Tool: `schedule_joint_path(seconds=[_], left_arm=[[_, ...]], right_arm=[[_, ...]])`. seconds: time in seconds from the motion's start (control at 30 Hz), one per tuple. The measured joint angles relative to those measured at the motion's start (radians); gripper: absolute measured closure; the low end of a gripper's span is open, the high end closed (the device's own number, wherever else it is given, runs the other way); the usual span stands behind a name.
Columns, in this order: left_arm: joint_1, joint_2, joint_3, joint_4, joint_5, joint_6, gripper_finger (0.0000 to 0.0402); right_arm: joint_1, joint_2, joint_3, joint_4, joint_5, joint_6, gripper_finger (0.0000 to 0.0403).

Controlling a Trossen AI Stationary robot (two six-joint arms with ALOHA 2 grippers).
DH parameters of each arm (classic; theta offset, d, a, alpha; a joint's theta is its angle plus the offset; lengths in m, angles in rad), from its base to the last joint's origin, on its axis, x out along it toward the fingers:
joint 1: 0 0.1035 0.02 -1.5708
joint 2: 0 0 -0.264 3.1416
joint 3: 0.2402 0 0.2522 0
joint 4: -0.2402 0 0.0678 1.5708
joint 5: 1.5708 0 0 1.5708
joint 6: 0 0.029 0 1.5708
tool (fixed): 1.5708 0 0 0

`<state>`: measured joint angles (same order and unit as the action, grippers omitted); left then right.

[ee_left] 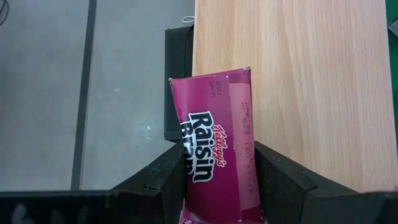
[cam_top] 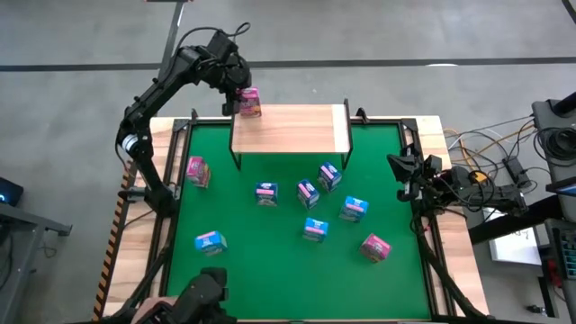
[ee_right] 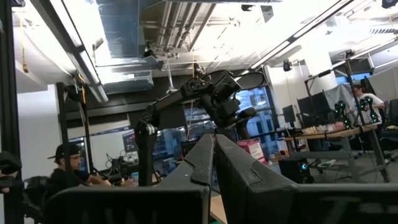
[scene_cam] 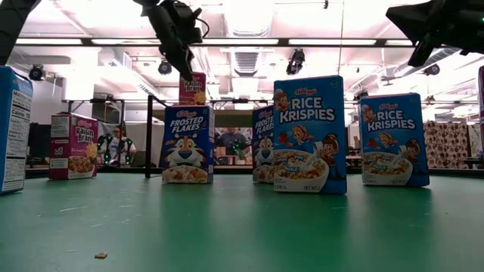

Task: Stack cereal on shelf
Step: Put the bottom violet cereal box on the shelf

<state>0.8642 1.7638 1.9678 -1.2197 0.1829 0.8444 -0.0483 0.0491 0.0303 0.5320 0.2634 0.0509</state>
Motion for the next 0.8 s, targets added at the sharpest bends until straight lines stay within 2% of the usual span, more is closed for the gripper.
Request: schedule_joint_path(seconds=[0.13,0.4,0.8], left_arm=[[0.0,0.001,-0.006,0.007,0.045,0.0,0.025],[0.0,0.001,-0.03,0.022,0.007,0.004,0.025],[0.0,0.001,-0.045,0.045,0.006,0.007,0.025]], right_arm=[[0.0,0.0,0.0,0.001,0.0,0.0,0.0394],[0.0,0.0,0.007,-0.004,0.0,0.001,0.0394],[0.0,0.0,0.009,-0.003,0.0,0.0,0.0394]])
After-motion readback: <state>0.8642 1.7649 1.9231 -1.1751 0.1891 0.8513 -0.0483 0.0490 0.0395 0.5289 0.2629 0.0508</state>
